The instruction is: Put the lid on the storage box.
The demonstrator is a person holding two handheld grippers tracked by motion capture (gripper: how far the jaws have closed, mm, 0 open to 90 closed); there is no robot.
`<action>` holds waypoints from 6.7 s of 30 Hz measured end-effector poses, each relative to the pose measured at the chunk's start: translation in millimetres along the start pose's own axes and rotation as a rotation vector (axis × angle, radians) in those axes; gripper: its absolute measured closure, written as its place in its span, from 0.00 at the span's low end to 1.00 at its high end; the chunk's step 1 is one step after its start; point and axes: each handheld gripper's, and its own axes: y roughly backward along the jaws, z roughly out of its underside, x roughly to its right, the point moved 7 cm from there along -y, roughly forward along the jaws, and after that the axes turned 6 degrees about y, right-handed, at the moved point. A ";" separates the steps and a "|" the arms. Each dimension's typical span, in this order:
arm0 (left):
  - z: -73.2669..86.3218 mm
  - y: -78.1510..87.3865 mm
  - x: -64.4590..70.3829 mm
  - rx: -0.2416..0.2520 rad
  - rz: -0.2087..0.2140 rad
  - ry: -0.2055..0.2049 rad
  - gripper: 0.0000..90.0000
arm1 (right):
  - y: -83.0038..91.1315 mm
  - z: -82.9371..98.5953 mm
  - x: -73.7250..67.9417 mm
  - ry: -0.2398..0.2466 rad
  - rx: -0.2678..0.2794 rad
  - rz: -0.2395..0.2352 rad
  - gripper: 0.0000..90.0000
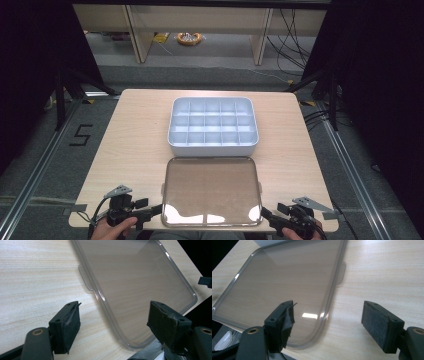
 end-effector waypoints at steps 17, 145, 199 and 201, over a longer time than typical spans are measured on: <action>0.8 -1.4 1.0 -0.006 0.003 -0.010 0.28 | -2.2 -0.7 0.5 0.010 0.024 -0.011 0.29; -29.9 -17.3 16.7 0.087 0.008 -0.165 0.68 | -14.7 -24.2 -20.3 0.117 0.089 -0.144 0.70; -183.7 -50.9 19.8 0.210 -0.043 -0.119 0.68 | -52.3 -177.4 2.5 0.135 0.252 -0.027 0.66; -189.6 -53.7 20.0 0.220 -0.044 -0.116 0.68 | -54.8 -182.5 4.3 0.138 0.250 -0.022 0.66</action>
